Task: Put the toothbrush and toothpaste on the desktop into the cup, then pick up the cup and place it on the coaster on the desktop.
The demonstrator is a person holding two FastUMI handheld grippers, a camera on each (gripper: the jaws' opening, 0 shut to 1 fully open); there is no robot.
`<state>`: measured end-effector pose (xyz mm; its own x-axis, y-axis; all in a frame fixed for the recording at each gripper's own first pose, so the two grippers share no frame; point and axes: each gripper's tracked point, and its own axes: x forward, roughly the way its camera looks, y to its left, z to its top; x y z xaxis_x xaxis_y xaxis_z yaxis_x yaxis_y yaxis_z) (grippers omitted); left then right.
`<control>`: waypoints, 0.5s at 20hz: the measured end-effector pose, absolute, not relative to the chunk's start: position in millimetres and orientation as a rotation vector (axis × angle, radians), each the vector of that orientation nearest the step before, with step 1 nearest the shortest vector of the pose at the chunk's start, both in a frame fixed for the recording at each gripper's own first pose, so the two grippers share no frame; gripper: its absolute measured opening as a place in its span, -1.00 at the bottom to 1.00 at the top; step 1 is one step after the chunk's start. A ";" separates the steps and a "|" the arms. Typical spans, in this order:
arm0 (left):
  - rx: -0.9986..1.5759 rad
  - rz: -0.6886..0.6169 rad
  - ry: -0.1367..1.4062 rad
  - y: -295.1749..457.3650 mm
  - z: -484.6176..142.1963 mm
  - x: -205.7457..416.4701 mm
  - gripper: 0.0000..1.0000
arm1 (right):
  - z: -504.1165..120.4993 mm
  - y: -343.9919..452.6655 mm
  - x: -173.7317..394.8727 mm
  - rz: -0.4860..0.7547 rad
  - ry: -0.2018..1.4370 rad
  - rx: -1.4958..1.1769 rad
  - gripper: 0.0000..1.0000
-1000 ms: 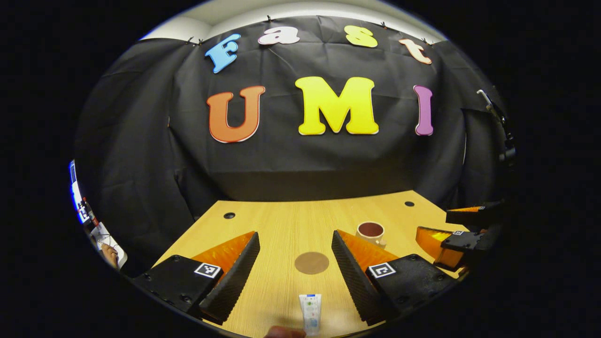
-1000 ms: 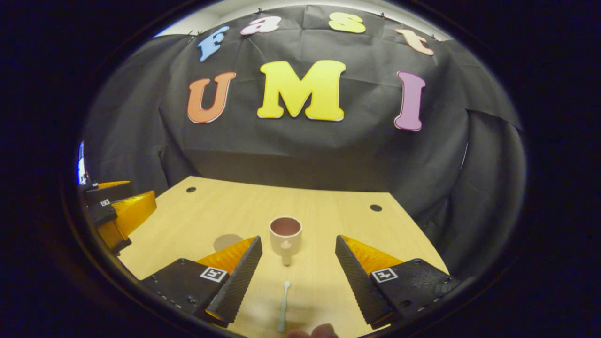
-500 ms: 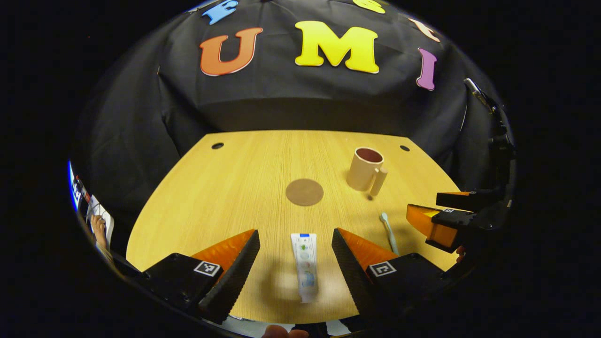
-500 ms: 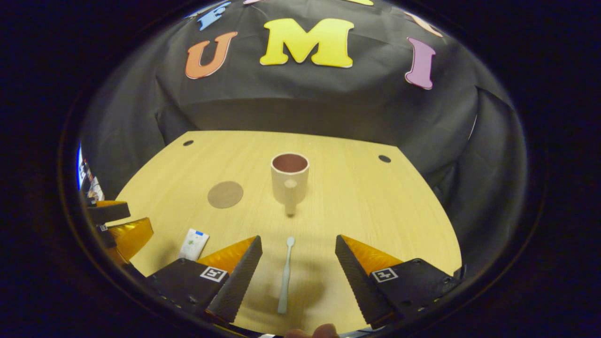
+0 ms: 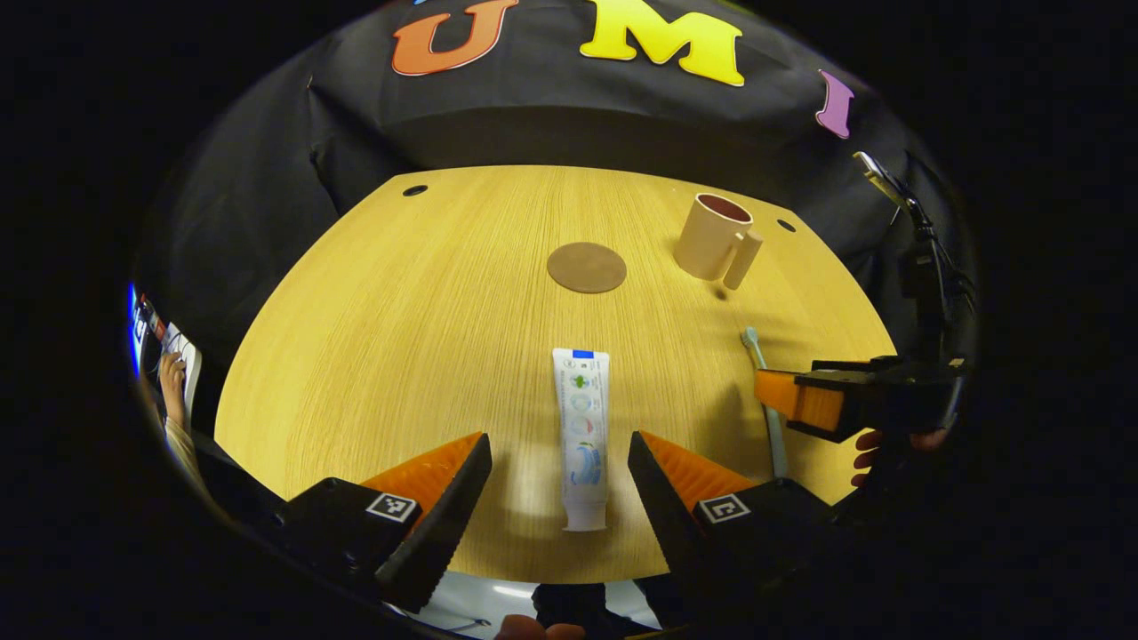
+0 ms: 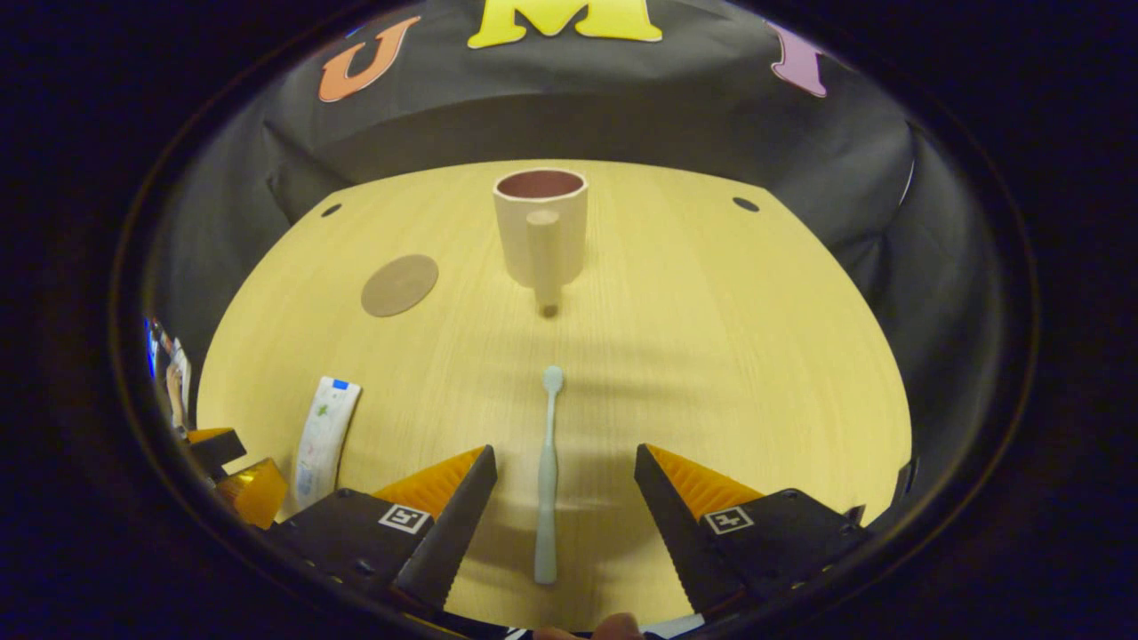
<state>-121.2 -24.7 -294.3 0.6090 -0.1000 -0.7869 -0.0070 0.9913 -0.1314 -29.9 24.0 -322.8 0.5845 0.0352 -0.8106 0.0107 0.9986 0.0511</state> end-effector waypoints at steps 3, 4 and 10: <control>-0.137 -0.049 0.929 -24.7 -299.1 -125.0 0.98 | -331.8 28.5 -20.5 0.013 0.970 0.056 0.89; -0.136 -0.048 0.932 -24.4 -301.2 -125.4 0.97 | -335.2 31.3 -17.9 0.017 0.974 0.058 0.88; -0.141 -0.051 0.943 -25.8 -307.8 -124.1 0.98 | -338.6 46.0 -9.0 0.065 1.000 0.089 0.11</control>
<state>-124.1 -25.8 -307.8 0.5868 -0.1054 -0.8028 -0.0180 0.9896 -0.1430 -9.0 46.0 -338.6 0.5391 0.0952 -0.8369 -0.0139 0.9945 0.1042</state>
